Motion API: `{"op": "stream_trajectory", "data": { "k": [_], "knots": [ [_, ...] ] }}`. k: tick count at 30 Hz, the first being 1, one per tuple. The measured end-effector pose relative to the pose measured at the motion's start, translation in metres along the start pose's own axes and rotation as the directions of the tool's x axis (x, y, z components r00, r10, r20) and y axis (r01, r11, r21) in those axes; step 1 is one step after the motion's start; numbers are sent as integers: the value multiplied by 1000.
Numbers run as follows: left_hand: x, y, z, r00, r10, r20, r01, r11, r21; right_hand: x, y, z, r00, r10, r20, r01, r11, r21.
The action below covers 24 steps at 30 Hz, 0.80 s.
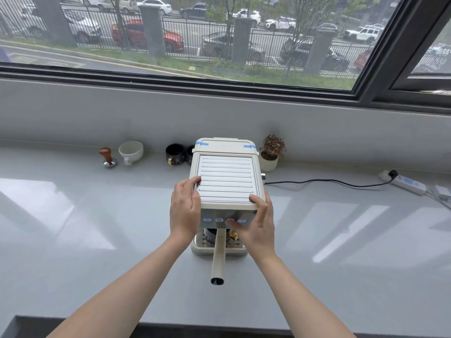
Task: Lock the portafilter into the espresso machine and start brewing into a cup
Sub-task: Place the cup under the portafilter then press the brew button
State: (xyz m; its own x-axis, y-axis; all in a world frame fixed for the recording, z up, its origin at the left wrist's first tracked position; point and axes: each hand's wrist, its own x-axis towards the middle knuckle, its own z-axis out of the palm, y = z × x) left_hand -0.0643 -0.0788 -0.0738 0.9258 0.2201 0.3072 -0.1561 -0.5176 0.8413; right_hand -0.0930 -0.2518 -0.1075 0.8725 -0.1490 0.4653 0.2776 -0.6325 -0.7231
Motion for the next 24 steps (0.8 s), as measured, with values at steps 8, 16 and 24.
{"op": "stream_trajectory", "data": {
  "k": [8,16,24],
  "knots": [
    [0,0,-1,1000,6,15,-6,1000,-13,0,7,-8,996,-57,62,60,997,-48],
    [3,-4,-6,997,27,72,-28,1000,5,-2,5,-9,998,-49,50,51,998,-48],
    [0,-3,-8,997,9,80,-5,999,-46,-3,3,-13,998,-26,49,30,996,-83]
  ]
}}
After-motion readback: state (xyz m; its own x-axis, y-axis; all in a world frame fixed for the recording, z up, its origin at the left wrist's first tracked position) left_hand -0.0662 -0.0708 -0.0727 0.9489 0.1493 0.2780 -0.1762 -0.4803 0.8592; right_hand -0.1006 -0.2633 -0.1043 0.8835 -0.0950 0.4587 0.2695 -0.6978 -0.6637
